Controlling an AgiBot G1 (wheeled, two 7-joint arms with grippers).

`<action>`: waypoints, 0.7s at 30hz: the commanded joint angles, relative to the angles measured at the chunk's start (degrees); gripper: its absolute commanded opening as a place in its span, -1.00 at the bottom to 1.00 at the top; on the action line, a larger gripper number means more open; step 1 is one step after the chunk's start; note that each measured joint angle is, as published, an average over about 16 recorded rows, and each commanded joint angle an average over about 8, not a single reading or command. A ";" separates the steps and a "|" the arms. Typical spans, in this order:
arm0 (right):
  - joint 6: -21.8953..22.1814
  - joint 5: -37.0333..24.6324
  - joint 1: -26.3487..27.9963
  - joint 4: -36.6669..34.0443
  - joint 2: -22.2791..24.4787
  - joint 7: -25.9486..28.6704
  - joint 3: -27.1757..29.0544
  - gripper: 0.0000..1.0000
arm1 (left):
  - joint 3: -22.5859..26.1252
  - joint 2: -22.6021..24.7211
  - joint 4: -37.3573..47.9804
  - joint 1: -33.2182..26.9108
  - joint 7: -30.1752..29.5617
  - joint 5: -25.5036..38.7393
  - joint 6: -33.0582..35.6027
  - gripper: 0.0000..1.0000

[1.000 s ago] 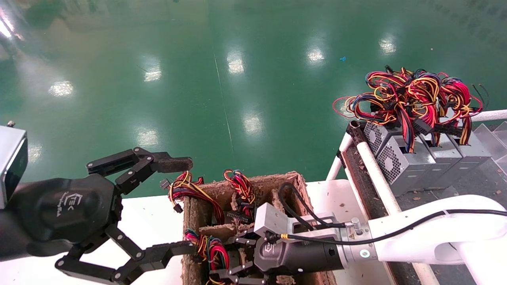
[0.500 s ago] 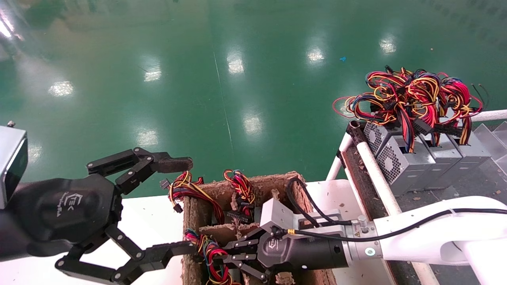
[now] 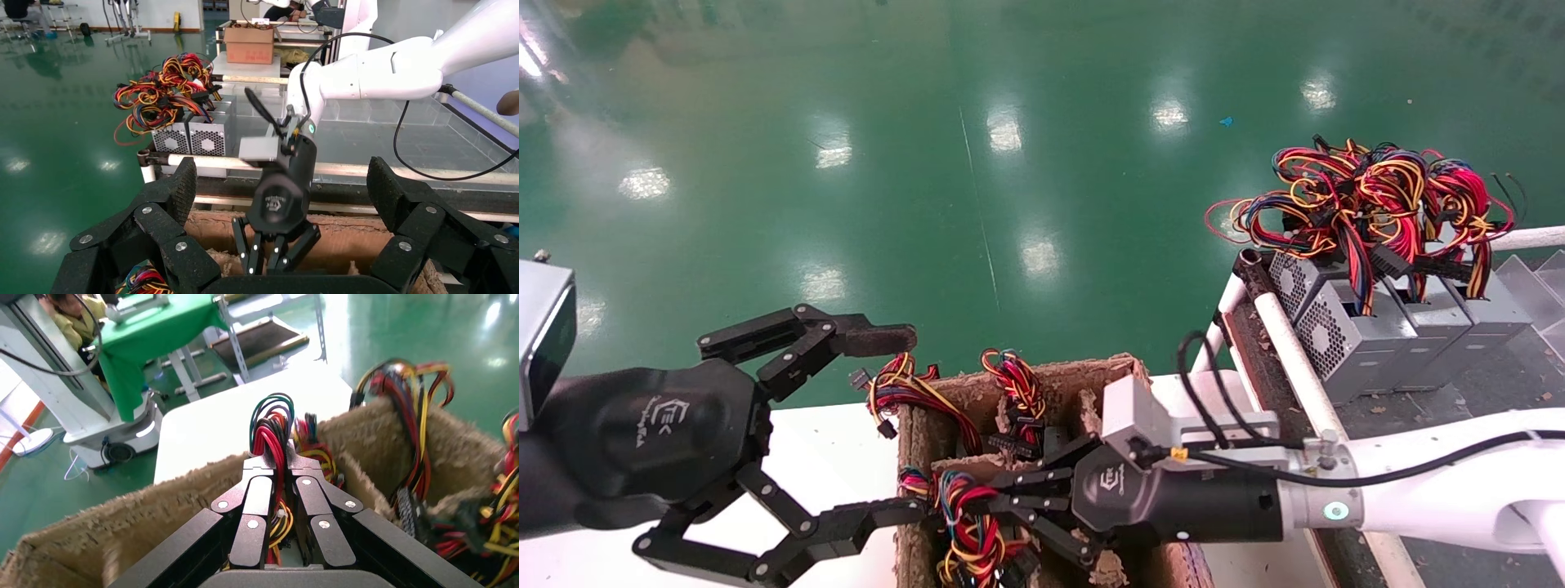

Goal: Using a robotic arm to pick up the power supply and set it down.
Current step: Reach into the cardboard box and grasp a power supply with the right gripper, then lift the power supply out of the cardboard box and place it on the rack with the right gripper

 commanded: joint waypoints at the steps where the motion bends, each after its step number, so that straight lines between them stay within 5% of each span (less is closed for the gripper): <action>1: -0.52 1.02 -0.18 0.66 0.54 0.17 0.56 -1.00 | 0.00 0.00 0.00 0.00 0.00 0.00 0.00 1.00; 21: -1.17 17.00 0.74 9.63 10.07 5.35 10.96 -1.00 | 0.01 0.00 0.00 0.00 0.01 -0.01 0.00 1.00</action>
